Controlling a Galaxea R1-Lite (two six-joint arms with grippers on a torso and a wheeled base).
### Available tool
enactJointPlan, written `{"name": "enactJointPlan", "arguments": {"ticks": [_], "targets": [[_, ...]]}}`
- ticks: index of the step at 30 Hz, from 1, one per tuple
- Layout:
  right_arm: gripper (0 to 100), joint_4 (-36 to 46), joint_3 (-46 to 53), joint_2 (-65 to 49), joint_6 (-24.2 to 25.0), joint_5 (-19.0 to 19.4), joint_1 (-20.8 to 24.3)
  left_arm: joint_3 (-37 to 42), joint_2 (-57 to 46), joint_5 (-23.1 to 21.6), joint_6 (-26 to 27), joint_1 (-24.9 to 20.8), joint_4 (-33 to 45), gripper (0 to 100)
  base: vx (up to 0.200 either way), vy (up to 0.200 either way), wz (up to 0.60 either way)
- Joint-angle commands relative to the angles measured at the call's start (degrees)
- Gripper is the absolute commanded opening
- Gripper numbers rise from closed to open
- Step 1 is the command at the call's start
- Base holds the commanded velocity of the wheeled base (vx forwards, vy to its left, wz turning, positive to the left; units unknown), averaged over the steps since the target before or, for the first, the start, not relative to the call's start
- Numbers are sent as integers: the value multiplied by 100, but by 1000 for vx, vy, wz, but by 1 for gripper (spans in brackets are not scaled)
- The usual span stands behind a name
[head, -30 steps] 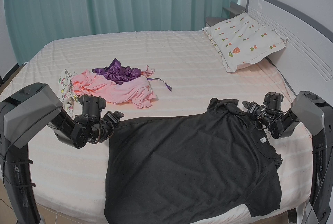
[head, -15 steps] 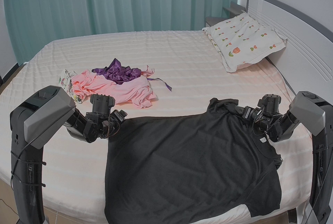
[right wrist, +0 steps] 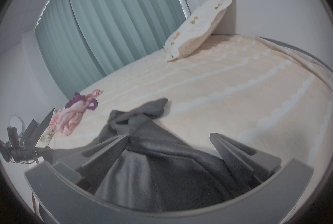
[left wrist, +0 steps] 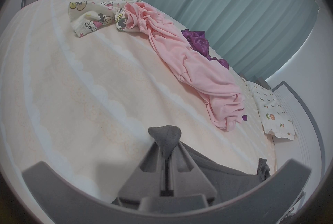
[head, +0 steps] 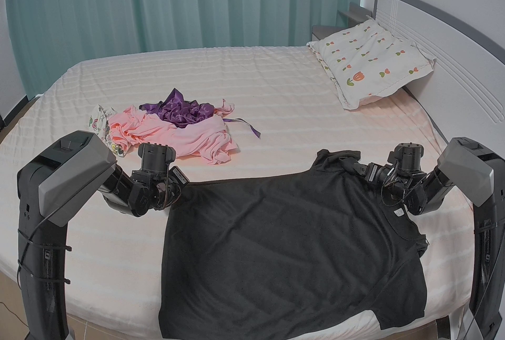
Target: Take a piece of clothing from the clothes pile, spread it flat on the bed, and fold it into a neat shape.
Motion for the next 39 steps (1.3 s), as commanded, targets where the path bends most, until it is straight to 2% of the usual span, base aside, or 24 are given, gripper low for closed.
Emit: {"name": "enactJointPlan", "arguments": {"ticks": [1,4,20,23,27,28,39], "targets": [[0,329,-130,58,-87,3,-5,-34,-85,6,-3,29,-9,0,0,0,0],[0,566,-412,119,-95,3,-58,-52,-85,15,-3,20,-9,0,0,0,0],[0,558,-983,242,195,-76,-357,-342,-24,15,6,82,0,0,0,0,0],[0,558,-877,110,502,30,-418,-368,-24,15,-3,126,8,0,0,0,0],[0,575,-596,-74,485,355,-418,-350,-15,15,-3,135,8,0,0,0,0],[100,558,-570,-83,476,408,-401,-350,-15,15,-3,135,8,0,0,0,0],[100,698,-420,-83,274,460,30,-280,-33,24,-3,135,17,0,0,0,0]]}}
